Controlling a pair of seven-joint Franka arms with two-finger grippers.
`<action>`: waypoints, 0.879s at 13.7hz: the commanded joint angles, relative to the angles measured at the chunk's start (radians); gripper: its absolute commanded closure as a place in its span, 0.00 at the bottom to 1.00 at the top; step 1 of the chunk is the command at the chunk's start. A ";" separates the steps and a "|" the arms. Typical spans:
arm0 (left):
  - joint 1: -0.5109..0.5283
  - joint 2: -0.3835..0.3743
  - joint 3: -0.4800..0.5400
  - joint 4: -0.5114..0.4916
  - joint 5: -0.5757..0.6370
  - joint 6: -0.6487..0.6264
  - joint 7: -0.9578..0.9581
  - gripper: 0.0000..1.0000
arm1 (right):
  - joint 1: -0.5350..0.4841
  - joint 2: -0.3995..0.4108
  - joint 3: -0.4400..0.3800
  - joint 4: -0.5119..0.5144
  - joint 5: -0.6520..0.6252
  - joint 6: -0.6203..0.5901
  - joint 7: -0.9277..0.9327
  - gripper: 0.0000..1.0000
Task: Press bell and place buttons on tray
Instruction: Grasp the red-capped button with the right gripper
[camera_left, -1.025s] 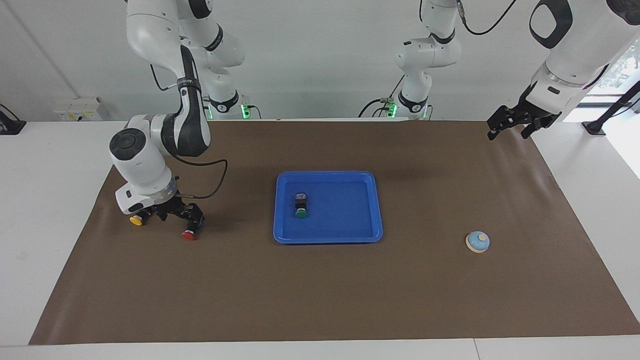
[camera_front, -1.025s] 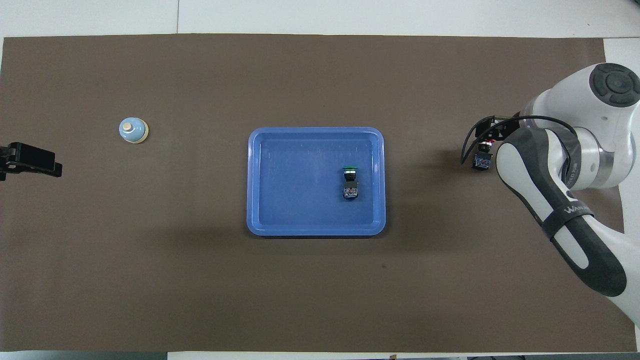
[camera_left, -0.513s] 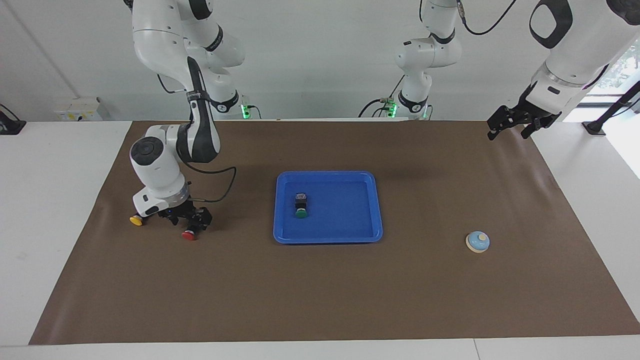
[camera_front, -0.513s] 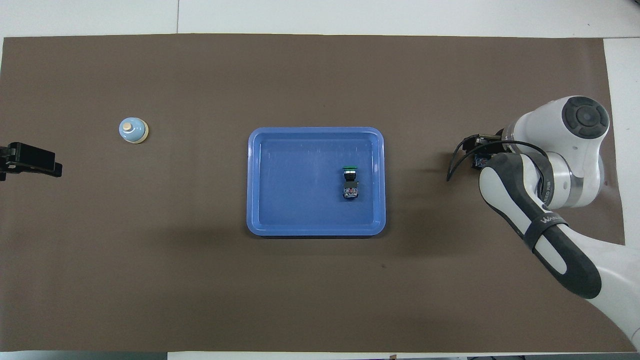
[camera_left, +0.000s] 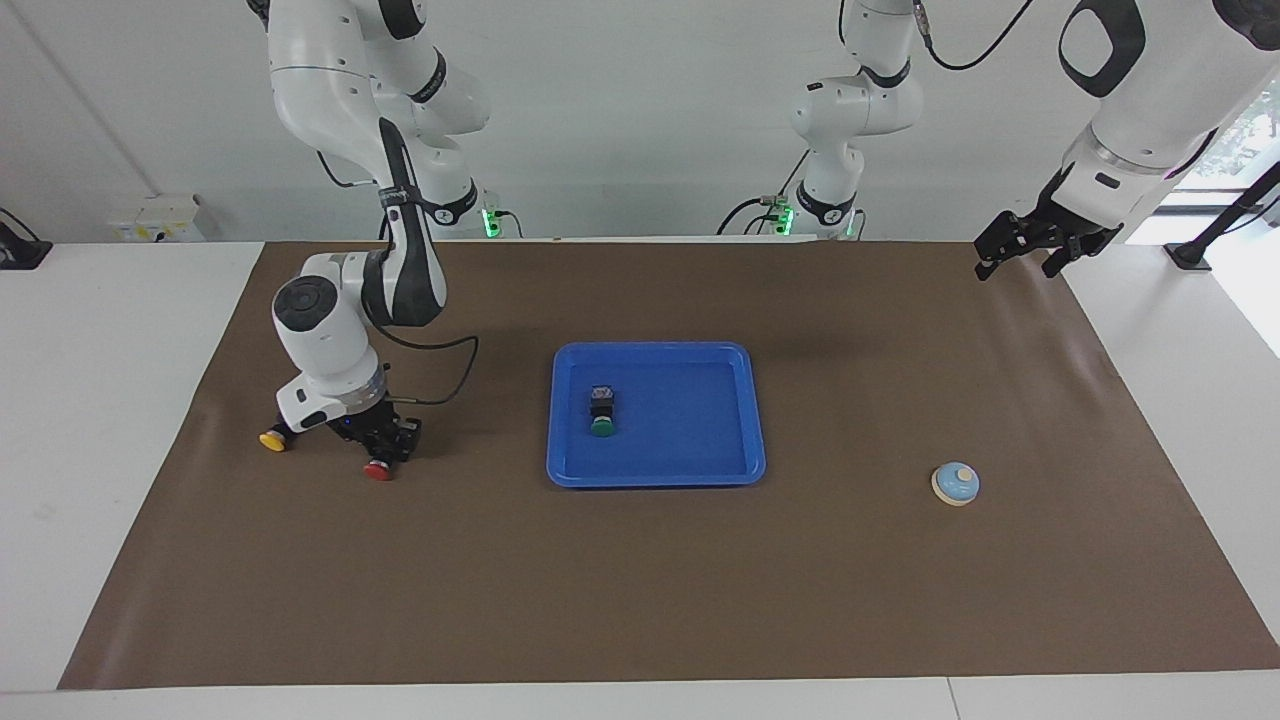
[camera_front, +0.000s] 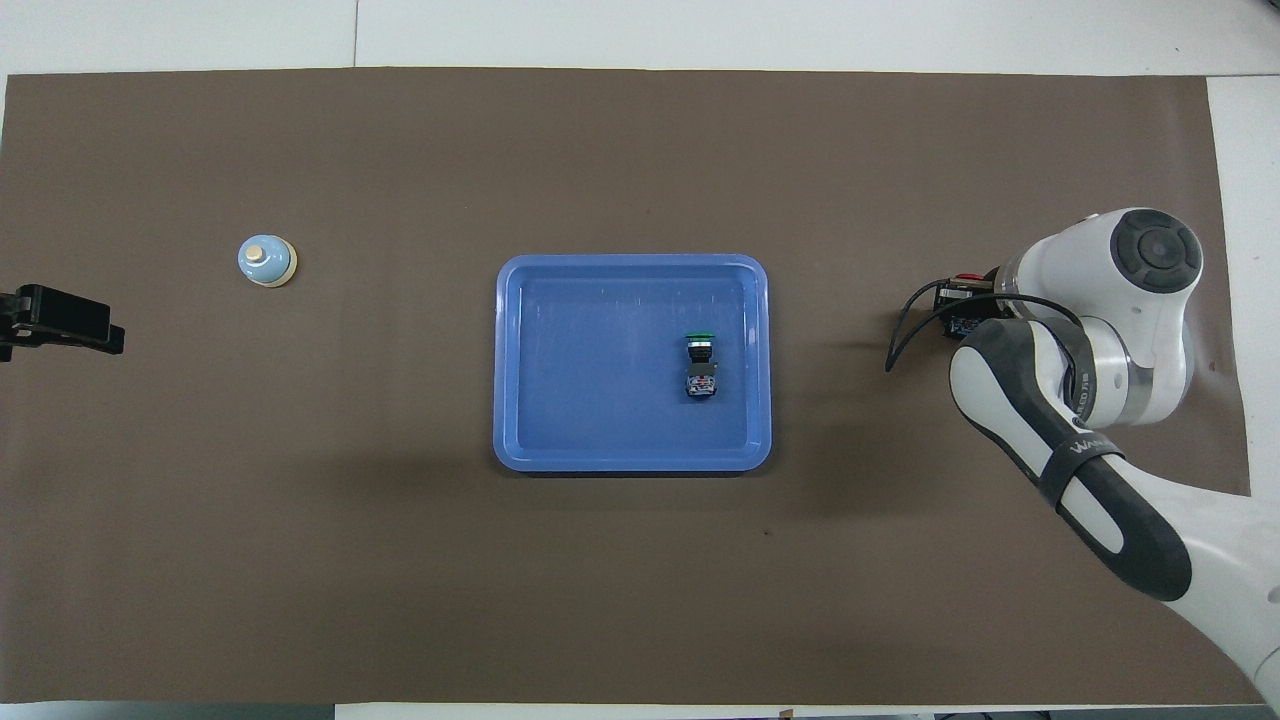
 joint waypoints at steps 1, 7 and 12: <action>0.010 -0.006 -0.003 0.009 -0.015 -0.018 0.007 0.00 | 0.000 -0.023 0.012 -0.002 -0.011 -0.022 0.018 1.00; 0.010 -0.006 -0.003 0.009 -0.015 -0.018 0.007 0.00 | 0.055 -0.022 0.028 0.239 0.003 -0.324 0.021 1.00; 0.010 -0.006 -0.003 0.009 -0.015 -0.018 0.007 0.00 | 0.184 0.001 0.026 0.406 0.009 -0.494 0.157 1.00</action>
